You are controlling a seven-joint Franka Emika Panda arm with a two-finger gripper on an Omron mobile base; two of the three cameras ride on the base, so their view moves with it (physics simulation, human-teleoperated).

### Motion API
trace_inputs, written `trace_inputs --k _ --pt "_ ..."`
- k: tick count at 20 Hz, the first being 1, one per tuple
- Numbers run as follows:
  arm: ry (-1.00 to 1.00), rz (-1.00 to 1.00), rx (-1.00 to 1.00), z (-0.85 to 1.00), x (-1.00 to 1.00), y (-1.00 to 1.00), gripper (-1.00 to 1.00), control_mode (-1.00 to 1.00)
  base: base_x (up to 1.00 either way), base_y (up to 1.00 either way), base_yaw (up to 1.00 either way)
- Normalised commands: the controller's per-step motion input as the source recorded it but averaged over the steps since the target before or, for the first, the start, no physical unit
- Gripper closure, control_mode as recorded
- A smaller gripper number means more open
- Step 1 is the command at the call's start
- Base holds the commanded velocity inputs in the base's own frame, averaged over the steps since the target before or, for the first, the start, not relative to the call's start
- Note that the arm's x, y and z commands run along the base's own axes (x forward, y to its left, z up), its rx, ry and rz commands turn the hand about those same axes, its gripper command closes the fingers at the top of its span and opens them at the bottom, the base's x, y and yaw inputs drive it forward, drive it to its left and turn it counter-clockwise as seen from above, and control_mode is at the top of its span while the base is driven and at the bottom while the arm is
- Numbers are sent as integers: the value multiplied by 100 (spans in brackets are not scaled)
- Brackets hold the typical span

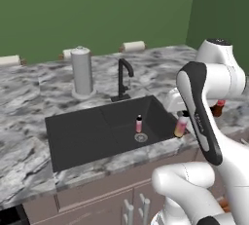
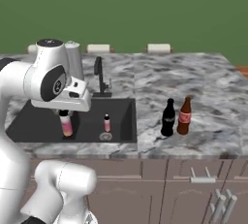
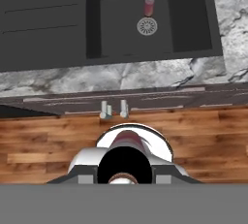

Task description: Place the large bottle from the dining counter next to the other large bottle outside the sink, and place the small bottle from the dining counter next to the other small bottle inside the sink.

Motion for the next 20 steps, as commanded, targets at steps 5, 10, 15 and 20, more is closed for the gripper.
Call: trace_inputs --k 5,10,15,20 --pt "0 0 0 0 0 0 100 100 41 0 0" --pt "0 0 0 0 0 0 100 100 58 1 0" --pt "0 0 0 0 0 0 100 100 56 18 0" --pt "0 0 0 0 0 0 100 100 66 30 -1"
